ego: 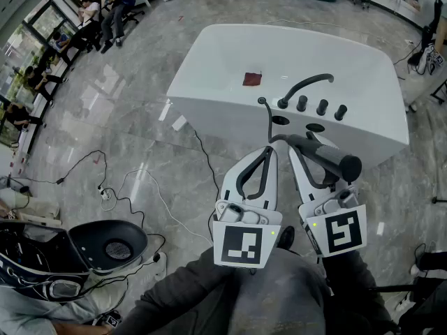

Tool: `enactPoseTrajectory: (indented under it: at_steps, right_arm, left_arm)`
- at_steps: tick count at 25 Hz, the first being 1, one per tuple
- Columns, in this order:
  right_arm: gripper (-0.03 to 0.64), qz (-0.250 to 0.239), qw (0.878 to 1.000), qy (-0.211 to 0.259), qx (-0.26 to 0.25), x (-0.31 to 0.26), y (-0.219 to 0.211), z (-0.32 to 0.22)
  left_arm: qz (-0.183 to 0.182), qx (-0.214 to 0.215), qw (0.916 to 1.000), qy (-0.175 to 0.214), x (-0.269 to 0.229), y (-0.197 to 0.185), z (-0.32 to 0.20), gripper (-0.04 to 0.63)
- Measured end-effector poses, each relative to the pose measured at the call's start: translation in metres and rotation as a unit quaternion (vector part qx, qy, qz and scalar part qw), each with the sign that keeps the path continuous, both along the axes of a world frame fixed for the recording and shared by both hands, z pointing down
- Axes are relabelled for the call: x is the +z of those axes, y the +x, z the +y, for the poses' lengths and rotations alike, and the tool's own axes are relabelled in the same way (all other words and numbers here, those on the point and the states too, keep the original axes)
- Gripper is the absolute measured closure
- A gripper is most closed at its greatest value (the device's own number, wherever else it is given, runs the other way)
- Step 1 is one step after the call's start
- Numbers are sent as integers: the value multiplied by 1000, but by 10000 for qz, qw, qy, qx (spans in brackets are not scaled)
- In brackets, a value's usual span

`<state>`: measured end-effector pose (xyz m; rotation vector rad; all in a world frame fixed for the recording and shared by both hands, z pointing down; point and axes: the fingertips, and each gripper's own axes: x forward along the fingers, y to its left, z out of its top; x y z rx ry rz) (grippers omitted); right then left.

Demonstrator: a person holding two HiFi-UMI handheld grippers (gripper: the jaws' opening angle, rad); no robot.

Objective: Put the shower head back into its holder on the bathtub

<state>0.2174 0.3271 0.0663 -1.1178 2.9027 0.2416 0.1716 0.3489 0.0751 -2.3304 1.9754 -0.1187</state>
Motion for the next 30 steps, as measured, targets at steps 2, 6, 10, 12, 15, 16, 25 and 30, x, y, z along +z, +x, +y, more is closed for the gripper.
enactPoseTrajectory:
  at_steps: [2, 6, 10, 12, 15, 16, 25, 30]
  right_arm:
    - [474, -18, 10000, 12, -9, 0, 5, -5]
    - [474, -14, 10000, 11, -29, 1, 15, -13]
    - [474, 32, 9999, -31, -92, 4, 22, -18]
    - [474, 47, 9999, -17, -150, 4, 24, -21]
    - [474, 33, 9996, -16, -293, 4, 26, -22]
    - [474, 10, 9994, -35, -357, 4, 27, -22]
    - [474, 26, 9980, 26, -631, -3, 30, -29]
    - [474, 5, 9969, 47, -780, -4, 3, -47]
  left_arm:
    - [-20, -13, 10000, 17, 0, 4, -5, 592]
    - [-45, -23, 10000, 30, 2, 14, -15, 592]
    - [1, -72, 10000, -25, 6, 22, -21, 592]
    - [2, -126, 9999, -29, 6, 25, -24, 592]
    - [-20, -236, 9997, -30, 8, 25, -26, 592]
    - [3, -290, 9996, -34, 9, 25, -27, 592]
    - [63, -714, 9971, -239, 28, 14, -33, 592]
    - [252, -784, 9959, -368, 50, -17, -59, 592]
